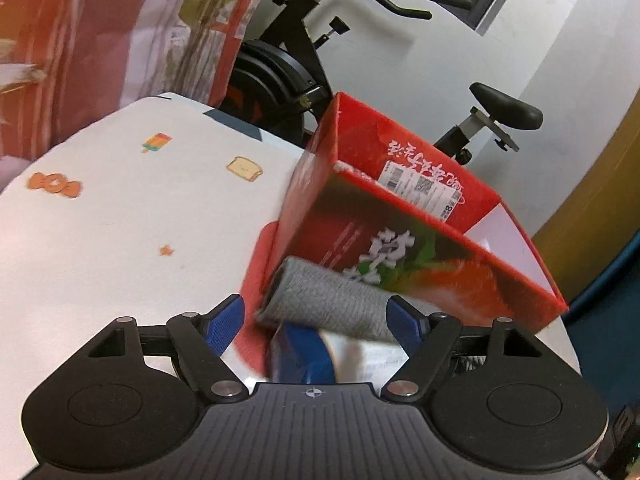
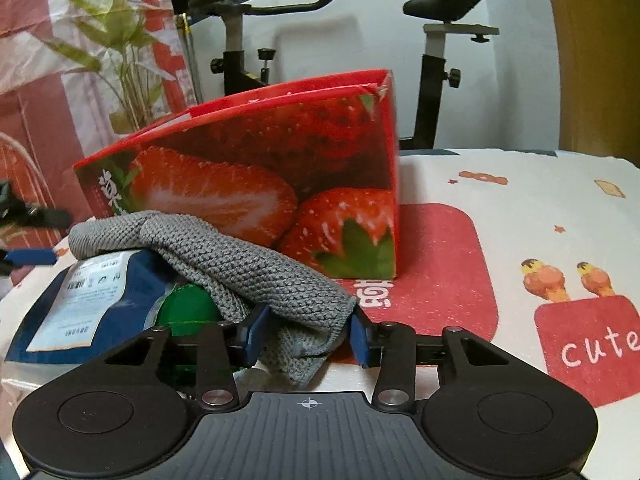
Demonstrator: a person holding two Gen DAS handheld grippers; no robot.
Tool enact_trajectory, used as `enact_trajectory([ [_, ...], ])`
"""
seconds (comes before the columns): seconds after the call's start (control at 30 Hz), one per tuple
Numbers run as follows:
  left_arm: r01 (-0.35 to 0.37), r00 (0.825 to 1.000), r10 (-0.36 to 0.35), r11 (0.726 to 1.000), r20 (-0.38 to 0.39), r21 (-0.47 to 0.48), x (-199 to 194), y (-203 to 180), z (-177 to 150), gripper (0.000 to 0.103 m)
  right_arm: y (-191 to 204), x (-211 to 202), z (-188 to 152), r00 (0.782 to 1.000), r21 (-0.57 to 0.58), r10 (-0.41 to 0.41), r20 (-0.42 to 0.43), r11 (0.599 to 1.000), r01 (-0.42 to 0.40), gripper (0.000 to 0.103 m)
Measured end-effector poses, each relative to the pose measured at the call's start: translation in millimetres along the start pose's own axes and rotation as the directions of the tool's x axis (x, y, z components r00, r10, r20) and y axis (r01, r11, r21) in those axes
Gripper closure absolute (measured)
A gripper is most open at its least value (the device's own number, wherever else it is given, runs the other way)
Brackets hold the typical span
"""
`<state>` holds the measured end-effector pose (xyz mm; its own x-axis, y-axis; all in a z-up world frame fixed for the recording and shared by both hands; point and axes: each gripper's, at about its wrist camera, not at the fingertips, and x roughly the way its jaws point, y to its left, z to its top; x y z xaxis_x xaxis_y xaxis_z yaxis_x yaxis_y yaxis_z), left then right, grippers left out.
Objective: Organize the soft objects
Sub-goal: 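Move both tools to the grey knit cloth and grasp it, then lift the grey knit cloth with both tools over the red box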
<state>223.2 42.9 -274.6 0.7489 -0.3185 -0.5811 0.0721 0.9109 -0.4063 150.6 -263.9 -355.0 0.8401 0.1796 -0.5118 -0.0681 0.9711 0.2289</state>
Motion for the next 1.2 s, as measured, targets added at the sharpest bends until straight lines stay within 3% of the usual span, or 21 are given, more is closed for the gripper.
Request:
enact_trajectory([
  [0.1, -0.007, 1.0, 0.007, 1.0, -0.014, 0.024, 17, -4, 5, 0.024, -3, 2, 0, 1.0, 0.018, 0.009, -0.009, 1.0, -0.008, 0.065],
  [0.3, 0.046, 0.998, -0.047, 0.999, -0.035, -0.018, 34, 1, 7, 0.026, -6, 5, 0, 1.0, 0.026, 0.003, -0.021, 1.0, -0.002, 0.067],
  [0.43, 0.018, 1.0, -0.017, 0.998, -0.02, 0.053, 29, -6, 3, 0.063, -6, 6, 0, 1.0, 0.03, -0.004, -0.025, 1.0, 0.005, 0.08],
  [0.53, 0.034, 0.999, -0.033, 0.999, -0.018, 0.042, 24, -2, 4, 0.078, -8, 6, -1, 1.0, 0.044, -0.008, -0.021, 0.999, 0.008, 0.086],
  [0.7, 0.051, 0.998, -0.052, 0.997, 0.017, 0.065, 13, -5, 5, 0.084, -6, 3, -2, 1.0, 0.031, -0.009, -0.004, 0.999, 0.009, 0.093],
  [0.9, 0.09, 0.993, -0.098, 0.987, 0.058, 0.131, -8, -22, 11, 0.088, -13, -11, 1, 0.999, 0.074, -0.002, 0.042, 0.997, -0.002, 0.095],
  [1.2, 0.113, 0.979, -0.139, 0.979, 0.148, 0.171, -44, -37, 24, 0.088, -5, -57, 40, 0.988, 0.063, 0.038, 0.151, 0.997, -0.048, 0.095],
])
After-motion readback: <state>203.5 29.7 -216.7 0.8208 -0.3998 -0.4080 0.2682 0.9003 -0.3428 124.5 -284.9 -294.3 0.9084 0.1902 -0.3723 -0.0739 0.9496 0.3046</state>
